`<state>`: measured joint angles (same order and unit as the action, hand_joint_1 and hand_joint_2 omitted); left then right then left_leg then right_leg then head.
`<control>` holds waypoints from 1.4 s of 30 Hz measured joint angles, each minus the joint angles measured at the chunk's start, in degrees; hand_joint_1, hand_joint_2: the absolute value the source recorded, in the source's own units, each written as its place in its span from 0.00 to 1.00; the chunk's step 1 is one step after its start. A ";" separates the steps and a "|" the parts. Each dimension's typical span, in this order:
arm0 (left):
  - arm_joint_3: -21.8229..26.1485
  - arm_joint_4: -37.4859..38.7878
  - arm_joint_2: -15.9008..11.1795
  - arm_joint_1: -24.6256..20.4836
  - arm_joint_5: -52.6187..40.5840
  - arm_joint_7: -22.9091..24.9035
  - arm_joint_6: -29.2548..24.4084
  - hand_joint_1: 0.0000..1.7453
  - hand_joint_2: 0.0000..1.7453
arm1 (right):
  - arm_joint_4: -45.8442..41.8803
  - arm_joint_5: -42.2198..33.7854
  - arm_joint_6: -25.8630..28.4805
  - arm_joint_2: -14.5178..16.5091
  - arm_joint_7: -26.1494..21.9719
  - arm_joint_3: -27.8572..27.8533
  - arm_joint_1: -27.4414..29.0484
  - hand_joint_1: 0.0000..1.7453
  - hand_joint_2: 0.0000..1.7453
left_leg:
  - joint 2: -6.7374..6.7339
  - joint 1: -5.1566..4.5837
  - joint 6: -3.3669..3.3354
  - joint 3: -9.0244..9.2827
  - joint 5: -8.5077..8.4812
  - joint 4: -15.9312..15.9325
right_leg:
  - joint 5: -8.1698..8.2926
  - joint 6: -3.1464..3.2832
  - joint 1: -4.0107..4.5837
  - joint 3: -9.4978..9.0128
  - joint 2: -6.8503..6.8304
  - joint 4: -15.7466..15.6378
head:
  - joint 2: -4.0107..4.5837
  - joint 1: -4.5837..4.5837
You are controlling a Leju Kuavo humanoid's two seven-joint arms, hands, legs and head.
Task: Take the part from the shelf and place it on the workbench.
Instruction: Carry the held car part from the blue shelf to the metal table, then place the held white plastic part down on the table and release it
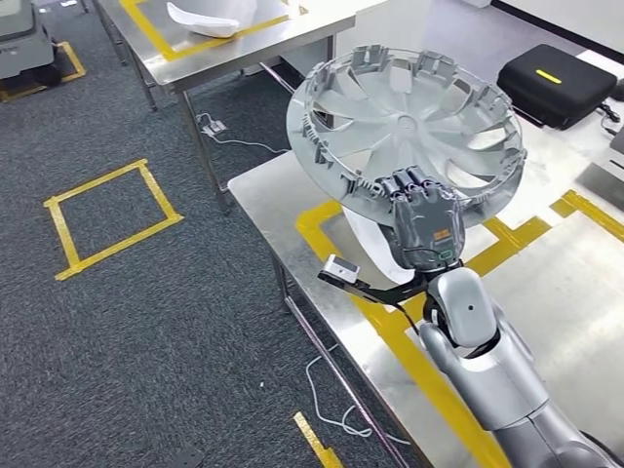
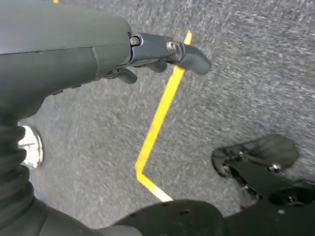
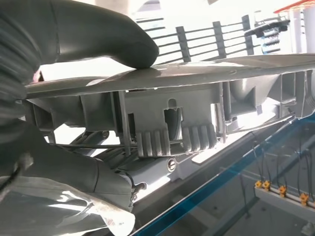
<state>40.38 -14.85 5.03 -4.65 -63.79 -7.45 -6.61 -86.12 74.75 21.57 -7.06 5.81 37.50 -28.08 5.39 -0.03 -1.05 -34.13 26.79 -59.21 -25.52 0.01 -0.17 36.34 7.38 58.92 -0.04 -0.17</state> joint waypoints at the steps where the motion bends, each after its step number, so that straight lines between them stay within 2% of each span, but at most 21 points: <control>1: -0.02 0.01 0.02 -0.03 0.02 -0.01 0.01 0.00 1.00 | -0.02 0.00 -0.10 -0.01 0.02 -0.01 0.08 1.00 1.00 | -0.63 -0.02 -0.02 0.18 0.12 0.51 | 0.18 -0.33 -0.12 0.28 0.71 -0.06 | 0.01 -0.01; 2: -0.07 0.01 0.08 -0.11 0.04 -0.02 0.02 0.00 1.00 | -0.03 -0.02 -0.22 -0.03 0.03 -0.03 0.18 1.00 1.00 | -1.40 0.08 -0.10 0.37 0.11 0.95 | 0.16 -0.60 -0.14 0.64 0.89 -0.02 | 0.00 -0.03; 4: -0.22 0.01 0.19 -0.15 0.13 -0.06 0.03 0.00 1.00 | -0.05 -0.08 -0.45 -0.08 0.13 -0.07 0.19 1.00 1.00 | -2.96 0.32 -0.29 0.71 -0.26 1.90 | -1.43 -1.04 0.15 2.01 -1.49 2.06 | 0.01 0.25; 6: -0.32 0.01 0.21 0.01 0.31 -0.08 0.03 0.00 1.00 | -0.08 -0.10 -0.67 -0.10 0.22 -0.02 0.11 1.00 1.00 | -4.57 0.35 -0.47 0.84 -0.40 2.26 | -4.79 -1.48 0.23 4.92 -5.20 8.25 | 0.00 0.57; 9: -0.37 0.02 0.27 0.33 0.48 -0.09 0.03 0.00 1.00 | -0.08 -0.17 -1.04 -0.11 0.30 0.10 0.15 1.00 1.00 | -7.19 0.44 -0.38 0.88 -0.22 2.22 | -6.39 -2.44 -0.34 7.78 -7.04 14.66 | 0.01 0.66; 12: -0.40 0.02 0.40 0.32 0.55 -0.14 0.01 0.00 1.00 | -0.11 -0.35 -1.34 -0.17 0.42 0.17 0.13 1.00 1.00 | -9.27 0.64 0.30 1.15 0.20 2.08 | -1.93 -3.11 -0.66 2.58 -9.51 5.19 | 0.02 0.73; 14: -0.40 0.02 0.38 0.30 0.59 -0.19 -0.04 0.00 1.00 | -0.28 -0.43 -1.44 -0.17 0.45 0.27 0.05 1.00 1.00 | -10.34 0.35 0.93 1.24 0.56 1.70 | -0.79 -2.57 -0.43 -0.34 -11.13 0.10 | 0.01 0.70; 17: -0.40 0.02 0.34 0.24 0.64 -0.20 -0.08 0.00 1.00 | -0.51 -0.50 -1.58 -0.19 0.51 0.32 0.05 1.00 1.00 | -11.61 0.21 1.65 1.53 1.06 1.42 | -0.94 -1.08 -0.28 -0.60 -9.73 -0.29 | 0.01 0.51; 19: -0.42 0.02 0.30 0.10 0.65 -0.26 -0.06 0.00 1.00 | -0.63 -0.56 -1.67 -0.20 0.61 0.30 0.05 1.00 1.00 | -9.70 0.59 2.18 1.02 2.73 -0.44 | -0.83 -0.29 -0.42 -0.63 -8.43 -0.34 | 0.02 0.35; 21: -0.42 0.03 0.27 0.08 0.79 -0.33 -0.03 0.00 1.00 | -0.69 -0.57 -1.73 -0.20 0.68 0.33 0.06 1.00 1.00 | -6.73 0.80 2.40 -1.66 6.24 -6.64 | -0.76 0.23 -0.48 -0.70 -7.20 -0.38 | 0.01 0.09; 23: -0.41 0.03 0.27 0.14 1.01 -0.33 0.02 0.00 1.00 | -0.69 -0.57 -1.75 -0.20 0.67 0.43 0.13 1.00 1.00 | -5.84 0.73 2.32 -5.12 8.86 -13.83 | -0.74 0.46 -0.33 -0.73 -5.66 -0.37 | 0.01 -0.03; 24: -0.42 0.03 0.26 0.17 1.04 -0.33 0.05 0.00 1.00 | -0.69 -0.57 -1.77 -0.20 0.63 0.49 0.15 1.00 1.00 | -5.71 0.67 2.16 -5.95 8.65 -15.25 | -0.73 0.50 -0.25 -0.78 -4.77 -0.36 | 0.01 -0.03; 26: -0.42 0.03 0.23 0.26 1.08 -0.33 0.17 0.00 1.00 | -0.69 -0.58 -1.79 -0.20 0.57 0.58 0.17 1.00 1.00 | -4.96 0.56 1.51 -4.66 4.94 -11.39 | -0.72 0.51 -0.16 -0.93 -2.98 -0.35 | 0.02 -0.04; 28: -0.42 0.03 0.08 0.35 1.11 -0.33 0.26 0.00 1.00 | -0.69 -0.59 -1.83 -0.20 0.61 0.59 0.16 1.00 1.00 | -2.27 0.58 0.72 -1.76 0.90 -3.98 | -0.68 0.39 -0.19 -0.94 -1.47 -0.31 | 0.02 0.01; 30: -0.43 0.03 -0.06 0.35 1.17 -0.33 0.35 0.00 1.00 | -0.69 -0.59 -1.89 -0.20 0.66 0.61 0.17 1.00 1.00 | -0.55 0.56 0.33 -0.17 0.00 -0.16 | -0.50 -0.05 -0.38 -0.49 -0.18 -0.24 | 0.01 -0.11; 32: -0.45 0.03 0.01 0.20 1.22 -0.32 0.46 0.00 1.00 | -0.70 -0.60 -1.96 -0.21 0.66 0.59 0.25 1.00 1.00 | -1.54 0.62 0.20 0.25 0.29 0.69 | -0.25 -0.73 -0.56 0.04 1.00 -0.31 | 0.00 -0.23; 35: -0.55 0.03 0.22 -0.02 1.26 -0.29 0.51 0.00 1.00 | -0.69 -0.69 -2.10 -0.24 0.64 0.52 0.22 1.00 1.00 | -3.81 0.94 -0.13 0.73 -0.08 1.90 | -2.46 -1.48 -0.11 2.09 -2.99 2.90 | 0.01 0.26; 36: -0.57 0.03 0.21 0.04 1.30 -0.25 0.51 0.00 1.00 | -0.69 -0.72 -2.17 -0.24 0.63 0.55 0.17 1.00 1.00 | -4.56 0.83 -0.23 0.80 -0.10 1.98 | -4.14 -1.63 -0.03 3.60 -5.10 6.00 | 0.01 0.46; 38: -0.59 0.03 0.20 0.23 1.38 -0.14 0.51 0.00 1.00 | -0.68 -0.80 -2.38 -0.24 0.60 0.65 0.10 1.00 1.00 | -6.20 0.72 -0.34 0.81 0.01 1.94 | -6.96 -2.01 -0.25 6.85 -6.75 13.00 | 0.01 0.65; 40: -0.68 0.03 0.26 0.27 1.43 -0.04 0.51 0.00 1.00 | -0.67 -1.11 -2.74 -0.24 0.57 0.75 0.12 1.00 1.00 | -7.83 0.74 -0.25 0.91 0.18 1.91 | -6.29 -2.42 -0.53 7.32 -7.24 14.25 | 0.02 0.66; 42: -0.81 0.03 0.37 0.23 1.58 -0.01 0.50 0.00 1.00 | -0.67 -1.64 -3.24 -0.26 0.54 0.78 0.09 1.00 1.00 | -9.20 0.77 0.15 1.19 0.48 1.82 | -2.80 -2.68 -0.65 3.71 -8.88 7.49 | 0.02 0.68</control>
<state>39.56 -14.82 5.39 -4.42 -62.20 -7.46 -6.11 -86.79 73.11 18.33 -7.32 6.34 38.28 -27.99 -3.81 0.74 -0.90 -32.94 27.27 -57.39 -28.33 -2.67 -0.82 40.05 -1.50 66.41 -0.02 0.51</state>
